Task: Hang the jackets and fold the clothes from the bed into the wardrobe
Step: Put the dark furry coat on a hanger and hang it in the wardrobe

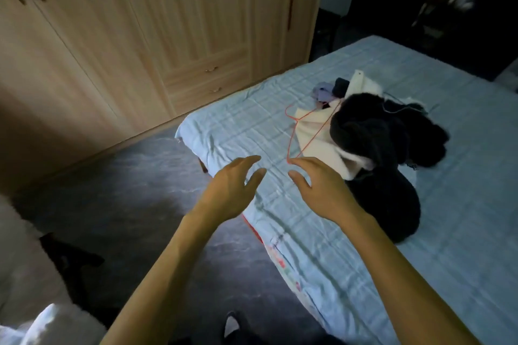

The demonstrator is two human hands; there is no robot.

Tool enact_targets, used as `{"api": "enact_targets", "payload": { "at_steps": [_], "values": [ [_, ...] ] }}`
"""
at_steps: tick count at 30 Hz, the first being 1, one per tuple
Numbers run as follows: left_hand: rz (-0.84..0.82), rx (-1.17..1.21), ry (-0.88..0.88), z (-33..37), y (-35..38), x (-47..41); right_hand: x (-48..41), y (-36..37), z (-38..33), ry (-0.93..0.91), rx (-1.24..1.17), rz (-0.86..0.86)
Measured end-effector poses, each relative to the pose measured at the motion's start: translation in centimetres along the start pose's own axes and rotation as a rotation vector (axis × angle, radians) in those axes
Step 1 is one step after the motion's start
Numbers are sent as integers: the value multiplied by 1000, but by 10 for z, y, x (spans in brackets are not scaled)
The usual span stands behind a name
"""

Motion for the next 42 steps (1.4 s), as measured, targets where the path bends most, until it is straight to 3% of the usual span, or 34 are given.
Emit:
{"api": "enact_targets", "payload": {
  "at_steps": [11, 25, 33, 42],
  "values": [
    [-203, 109, 261, 14, 36, -124, -34, -27, 61, 302, -16, 174],
    [-415, -36, 514, 105, 139, -258, -80, -59, 198, 575, -118, 338],
    [-553, -155, 666, 117, 194, -332, -98, -58, 253, 732, -104, 370],
    [-681, -179, 670, 137, 261, -409, -127, -47, 324, 953, -116, 377]
  ]
}}
Point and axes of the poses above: each hand's wrist, its own x-axis away from the middle knuckle, its own y-axis out of the palm, z = x × y, the point moved 6 cm from there along -x, towards the middle knuckle
